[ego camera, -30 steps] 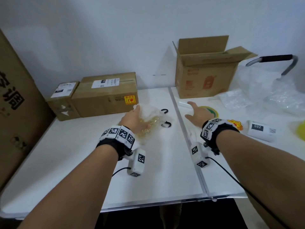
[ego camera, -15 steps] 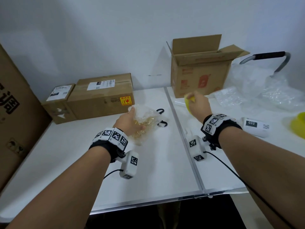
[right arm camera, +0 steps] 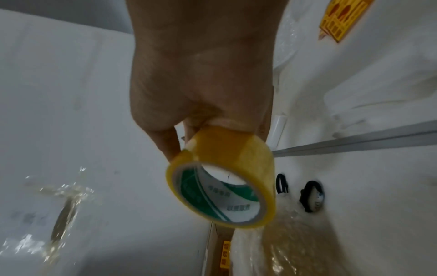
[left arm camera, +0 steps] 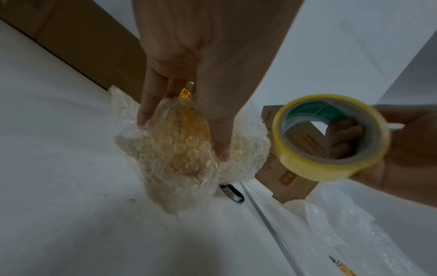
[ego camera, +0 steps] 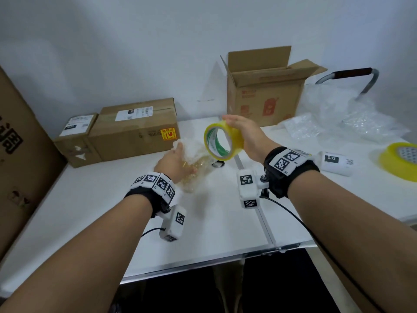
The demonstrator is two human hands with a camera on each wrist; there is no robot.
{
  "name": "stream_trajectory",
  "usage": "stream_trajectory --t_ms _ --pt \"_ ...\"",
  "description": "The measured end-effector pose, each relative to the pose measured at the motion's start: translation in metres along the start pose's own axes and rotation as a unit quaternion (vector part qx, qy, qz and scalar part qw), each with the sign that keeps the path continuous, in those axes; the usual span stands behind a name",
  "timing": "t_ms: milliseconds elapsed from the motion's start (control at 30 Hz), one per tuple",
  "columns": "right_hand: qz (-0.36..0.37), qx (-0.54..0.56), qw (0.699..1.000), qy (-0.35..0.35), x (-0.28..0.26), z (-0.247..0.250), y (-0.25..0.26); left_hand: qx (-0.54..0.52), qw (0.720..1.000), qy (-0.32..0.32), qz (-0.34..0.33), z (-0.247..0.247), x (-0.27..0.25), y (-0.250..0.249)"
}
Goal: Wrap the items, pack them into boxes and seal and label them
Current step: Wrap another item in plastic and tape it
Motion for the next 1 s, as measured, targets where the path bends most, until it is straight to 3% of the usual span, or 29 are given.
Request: stream_trajectory --t_ms 100,333,467,600,667,733,833,1000 --pt "0.043 -0.014 0.998 -0.047 -0.007 0.0 0.013 0.012 1.0 0.001 -0.005 -0.001 -0.003 -0.004" --pt "0.073 -0.001 0.996 -0.05 -0.012 -0.038 0.014 0.034 0.999 -0.006 -0.02 0.003 -0.011 -0.012" --pt "0.019 0.073 0.996 -0.045 -0.012 -0.053 0.0 0.022 1.0 0.0 -0.016 0.006 -0.014 -0.012" --pt "-0.006 0.035 0.998 -0.043 -0.01 -0.065 -0.022 -0.119 0.99 0.043 -0.059 0.013 -0.012 -0.015" --pt "-0.002 0.02 0.998 -0.064 -0.008 -0.065 -0.027 -0.245 0.961 0.125 0.012 0.017 -0.015 -0.003" --pt "0.006 0.011 0.997 -0.078 -0.005 -0.064 -0.028 -0.29 0.941 0.16 0.065 0.026 -0.016 0.011" --pt "0.008 -0.01 0.997 -0.076 -0.001 -0.067 -0.026 -0.213 0.975 0.062 0.008 0.059 -0.003 0.012" --pt "0.005 -0.046 0.998 -0.03 -0.002 -0.079 -0.023 -0.098 0.984 -0.114 -0.1 0.089 0.0 -0.014"
Point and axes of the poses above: each hand's wrist, its own x-axis towards the middle knuckle, its own z-axis out of the back of the hand, y = z × x, the point moved 8 cm from there along x, towards the middle knuckle, and after that the axes turned 9 degrees about -y, right-handed, at the moved point
